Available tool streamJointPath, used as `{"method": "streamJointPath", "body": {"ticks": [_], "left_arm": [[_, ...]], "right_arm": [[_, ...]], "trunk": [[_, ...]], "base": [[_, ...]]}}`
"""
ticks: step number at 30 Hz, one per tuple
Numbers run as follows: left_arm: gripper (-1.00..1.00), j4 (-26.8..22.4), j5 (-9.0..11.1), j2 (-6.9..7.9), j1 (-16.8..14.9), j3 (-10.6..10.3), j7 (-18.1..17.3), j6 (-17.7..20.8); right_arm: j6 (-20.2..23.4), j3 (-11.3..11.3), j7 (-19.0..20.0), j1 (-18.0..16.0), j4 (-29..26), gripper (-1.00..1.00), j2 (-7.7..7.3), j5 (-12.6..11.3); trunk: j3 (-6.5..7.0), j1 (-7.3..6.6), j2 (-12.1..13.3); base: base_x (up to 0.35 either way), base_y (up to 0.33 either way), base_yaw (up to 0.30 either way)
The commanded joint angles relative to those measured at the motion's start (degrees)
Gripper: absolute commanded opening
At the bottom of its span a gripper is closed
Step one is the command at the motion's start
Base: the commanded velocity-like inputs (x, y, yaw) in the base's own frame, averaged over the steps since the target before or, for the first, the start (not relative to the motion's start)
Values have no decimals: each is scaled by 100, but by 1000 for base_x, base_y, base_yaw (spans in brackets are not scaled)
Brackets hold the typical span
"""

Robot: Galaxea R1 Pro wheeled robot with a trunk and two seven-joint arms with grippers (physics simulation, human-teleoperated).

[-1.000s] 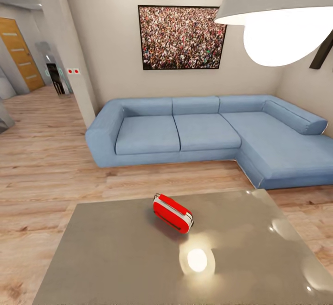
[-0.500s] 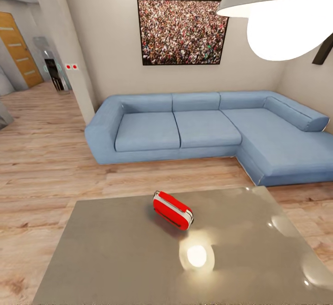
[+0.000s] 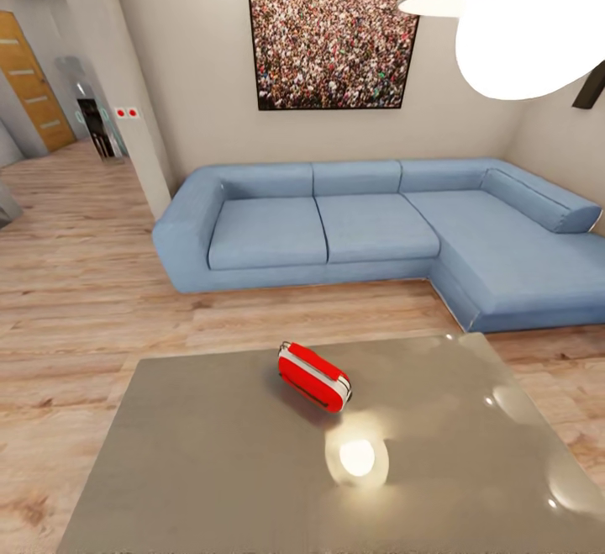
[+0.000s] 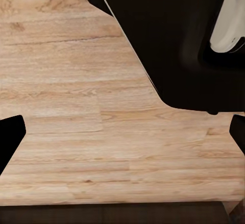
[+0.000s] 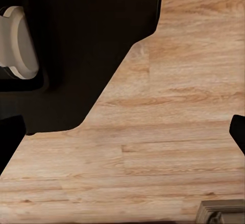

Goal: Turn on the radio receiver that's on the table in the living room.

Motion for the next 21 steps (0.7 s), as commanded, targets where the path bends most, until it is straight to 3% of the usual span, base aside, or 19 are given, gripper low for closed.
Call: {"method": "streamJointPath", "body": {"ticks": [1, 21], "left_arm": [[100, 0, 0, 0, 0, 0, 0, 0], [100, -2, 0, 0, 0, 0, 0, 0]], "right_arm": [[-1, 2, 0, 0, 0, 100, 0, 0], [1, 4, 0, 0, 0, 100, 1, 0]], "trunk": [[-9, 0, 0], [-193, 0, 0]], "base": [[0, 0, 0], [0, 0, 0]]}}
